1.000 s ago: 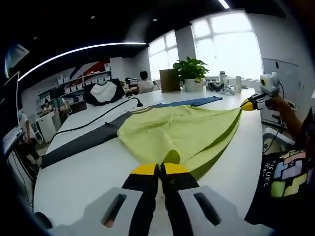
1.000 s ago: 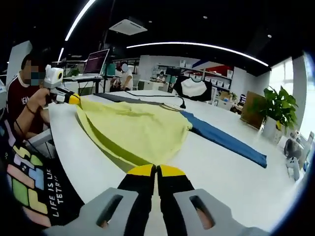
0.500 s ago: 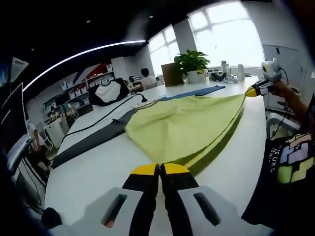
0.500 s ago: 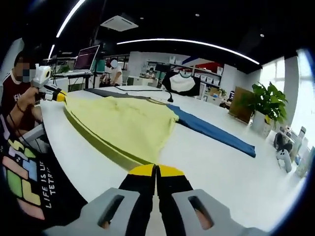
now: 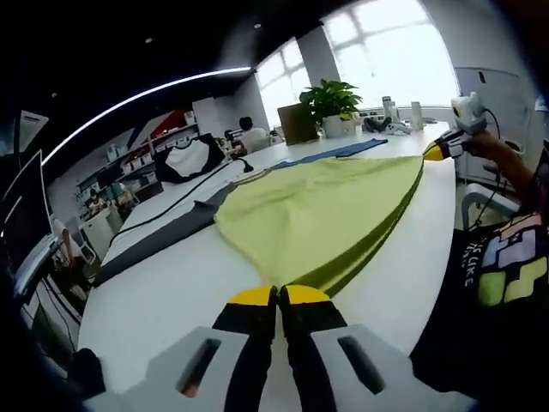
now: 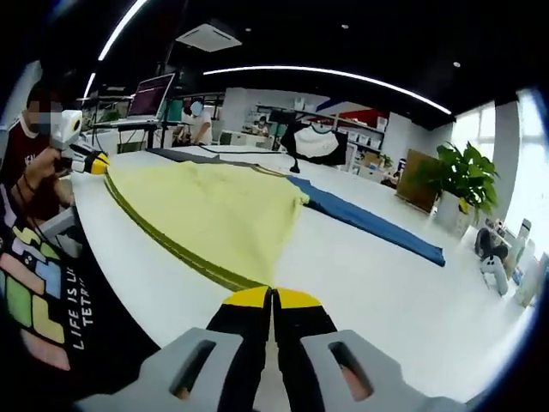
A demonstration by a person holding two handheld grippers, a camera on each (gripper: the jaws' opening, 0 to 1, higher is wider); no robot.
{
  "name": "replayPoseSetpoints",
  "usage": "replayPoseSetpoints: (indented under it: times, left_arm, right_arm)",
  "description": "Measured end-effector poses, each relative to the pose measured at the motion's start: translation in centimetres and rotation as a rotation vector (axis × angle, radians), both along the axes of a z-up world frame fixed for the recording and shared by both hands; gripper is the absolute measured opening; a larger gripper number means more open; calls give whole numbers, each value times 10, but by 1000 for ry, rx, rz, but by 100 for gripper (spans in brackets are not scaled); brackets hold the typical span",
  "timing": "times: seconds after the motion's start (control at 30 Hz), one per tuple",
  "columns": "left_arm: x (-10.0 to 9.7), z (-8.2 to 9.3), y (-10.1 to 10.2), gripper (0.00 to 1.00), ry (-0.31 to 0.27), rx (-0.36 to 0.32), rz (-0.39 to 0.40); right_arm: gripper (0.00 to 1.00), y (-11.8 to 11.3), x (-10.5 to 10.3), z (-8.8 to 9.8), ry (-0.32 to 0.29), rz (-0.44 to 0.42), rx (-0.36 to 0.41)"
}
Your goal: Fold the garment on the visible template until the final outline fits inside the template.
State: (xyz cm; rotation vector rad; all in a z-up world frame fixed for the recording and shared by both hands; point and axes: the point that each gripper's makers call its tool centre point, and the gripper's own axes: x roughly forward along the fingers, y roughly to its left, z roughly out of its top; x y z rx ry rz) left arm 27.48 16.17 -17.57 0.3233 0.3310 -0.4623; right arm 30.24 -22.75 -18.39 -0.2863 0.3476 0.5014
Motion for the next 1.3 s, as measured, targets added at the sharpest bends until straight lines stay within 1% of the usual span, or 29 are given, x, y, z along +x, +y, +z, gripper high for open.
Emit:
replayPoseSetpoints:
  times: [0.03,0.07,0.1,0.13,0.17,0.23,0.27,0.3,0.33,0.37,0.4,0.43,0.47,0.5,0.57,0.73,0.83,0.87,0.9,0.93,0.97,1.07,1.13,1.17,1.2,1.23,1.3]
  left_arm:
    - [-3,-1,-3,3,6,16,-18]
    - [-4,-1,-4,3,-9,38,-24]
    - [-4,-1,-5,3,-13,46,-26]
    - [-4,-3,-4,3,-5,55,-27]
    - [-4,-4,-4,3,3,53,-26]
    - [-6,-4,-3,4,8,43,-26]
    - [-7,-5,-2,4,16,42,-25]
    - [-7,-4,1,3,12,57,-21]
    - [-8,-2,3,3,6,60,-20]
    - [-8,2,3,3,8,45,-17]
    - [-9,5,0,3,6,34,-27]
    - [-10,7,-4,3,7,35,-42]
    - [-11,6,-6,4,18,42,-51]
    - [-14,5,-8,4,30,56,-57]
    - [-17,3,-8,4,34,66,-63]
    - [-24,-4,4,3,74,60,-47]
    - [-27,-1,11,2,72,61,-28]
    - [-27,3,12,2,58,56,-23]
    - [-27,6,12,2,42,47,-21]
    - [-25,13,10,3,13,23,-23]
    - [-24,16,8,3,0,16,-31]
    - [-22,15,2,8,-7,-2,-51]
    - [-21,7,-2,12,1,18,-74]
    - [-21,6,-3,12,5,23,-75]
    - [-22,2,-4,12,15,43,-85]
    - [-22,1,-5,12,17,49,-89]
    - [-22,-1,-8,12,8,78,-105]
  right_arm:
    - [0,0,0,0,1,-1,-4]
    - [0,-1,-1,-1,3,1,-18]
    - [0,-1,-1,-1,6,4,-17]
    - [0,0,-2,0,18,7,1]
    - [0,1,-2,1,21,10,19]
    - [0,0,-3,2,19,6,21]
    - [0,-7,-2,1,19,-23,-5]
    - [0,-19,1,2,-5,-48,-83]
    - [0,-21,2,3,-7,-47,-92]
    - [0,-24,3,6,3,-54,-53]
    - [0,-25,4,12,5,-74,17]
    - [0,-26,4,17,1,-78,53]
    - [0,-27,5,22,-11,-81,69]
    - [0,-29,5,27,-30,-85,64]
    - [0,-31,6,30,-45,-97,58]
    - [0,-28,3,30,-47,-92,55]
    - [2,-26,2,29,-45,-89,47]
    - [3,-26,1,29,-45,-89,46]
    - [3,-23,0,31,-51,-85,46]
    - [4,-22,0,32,-55,-81,46]
    - [6,-18,0,33,-61,-67,45]
    - [12,-8,-1,33,-63,-36,36]
    - [13,1,-2,31,-56,-3,24]
    - [14,6,-4,31,-57,19,16]
    - [14,15,-7,29,-55,68,-5]
    - [14,16,-8,28,-54,78,-10]
    - [16,28,-13,21,-24,126,-30]
